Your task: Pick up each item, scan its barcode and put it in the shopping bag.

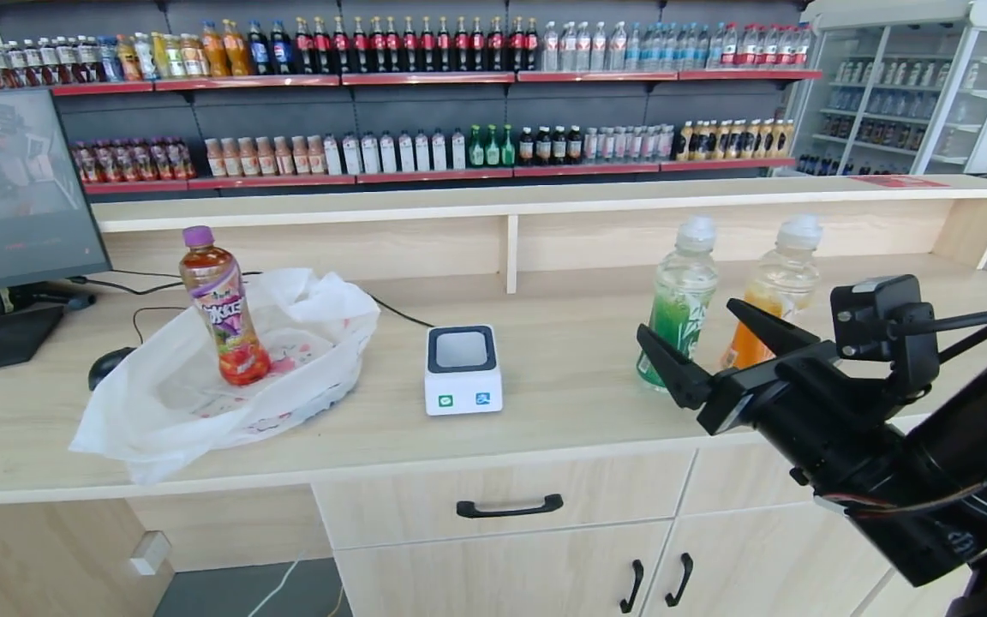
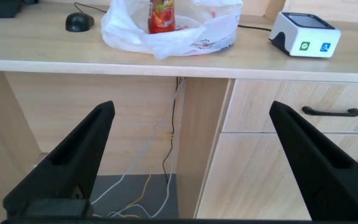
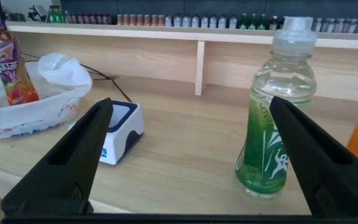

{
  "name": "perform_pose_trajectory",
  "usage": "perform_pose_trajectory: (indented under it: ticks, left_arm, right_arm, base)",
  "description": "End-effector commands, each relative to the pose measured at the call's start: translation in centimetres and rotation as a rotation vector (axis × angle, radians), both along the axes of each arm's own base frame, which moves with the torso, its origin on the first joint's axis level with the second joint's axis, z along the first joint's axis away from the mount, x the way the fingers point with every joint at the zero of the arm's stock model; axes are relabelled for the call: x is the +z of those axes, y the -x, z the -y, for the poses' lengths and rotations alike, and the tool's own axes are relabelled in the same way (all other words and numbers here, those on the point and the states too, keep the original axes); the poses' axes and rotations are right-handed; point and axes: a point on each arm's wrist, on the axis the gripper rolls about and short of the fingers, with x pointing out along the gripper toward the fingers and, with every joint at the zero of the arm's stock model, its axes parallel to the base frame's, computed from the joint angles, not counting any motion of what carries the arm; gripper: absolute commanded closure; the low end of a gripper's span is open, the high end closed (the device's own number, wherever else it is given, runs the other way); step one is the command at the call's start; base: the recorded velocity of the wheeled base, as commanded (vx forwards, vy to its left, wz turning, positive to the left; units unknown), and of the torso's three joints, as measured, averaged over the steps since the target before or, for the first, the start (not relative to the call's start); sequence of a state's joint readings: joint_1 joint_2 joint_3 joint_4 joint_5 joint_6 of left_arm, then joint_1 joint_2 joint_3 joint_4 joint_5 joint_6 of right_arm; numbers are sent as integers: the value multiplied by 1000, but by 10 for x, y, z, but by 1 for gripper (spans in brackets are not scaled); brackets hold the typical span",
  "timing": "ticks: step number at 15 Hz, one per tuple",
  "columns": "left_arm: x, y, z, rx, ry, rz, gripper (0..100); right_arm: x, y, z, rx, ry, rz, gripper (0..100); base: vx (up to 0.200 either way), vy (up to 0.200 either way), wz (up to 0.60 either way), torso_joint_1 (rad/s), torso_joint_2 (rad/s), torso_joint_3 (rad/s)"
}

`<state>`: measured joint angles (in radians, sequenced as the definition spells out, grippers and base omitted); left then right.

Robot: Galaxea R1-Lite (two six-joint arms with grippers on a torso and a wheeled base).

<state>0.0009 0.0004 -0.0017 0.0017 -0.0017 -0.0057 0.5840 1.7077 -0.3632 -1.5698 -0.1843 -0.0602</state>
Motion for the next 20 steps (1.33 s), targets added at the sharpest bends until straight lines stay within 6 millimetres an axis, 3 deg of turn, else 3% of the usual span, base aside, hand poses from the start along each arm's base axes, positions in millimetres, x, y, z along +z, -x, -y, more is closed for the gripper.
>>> perform_pose_trajectory:
  ticks: [1,7,17,20]
  left_arm:
    - [0,0,0,-1,0,0,0]
    - [0,0,0,-1,-3,-1,0]
    - [0,0,0,-1,-3,0,0]
    - [0,0,0,-1,-4,0,0]
  right_arm:
    - [-4,-2,0,-2,7,-13,0]
    - [-22,-13,-5,-9,39,-72,0]
    - [-30,-19,-7,-13,45,-100,0]
    - [-31,-28,4,-65,41,-102,0]
  base:
    - [0,-200,0,2,2,2]
    - [0,-33,0,0,0,1]
    - [20,0,0,0,1,0]
    - [0,0,0,0,0,0]
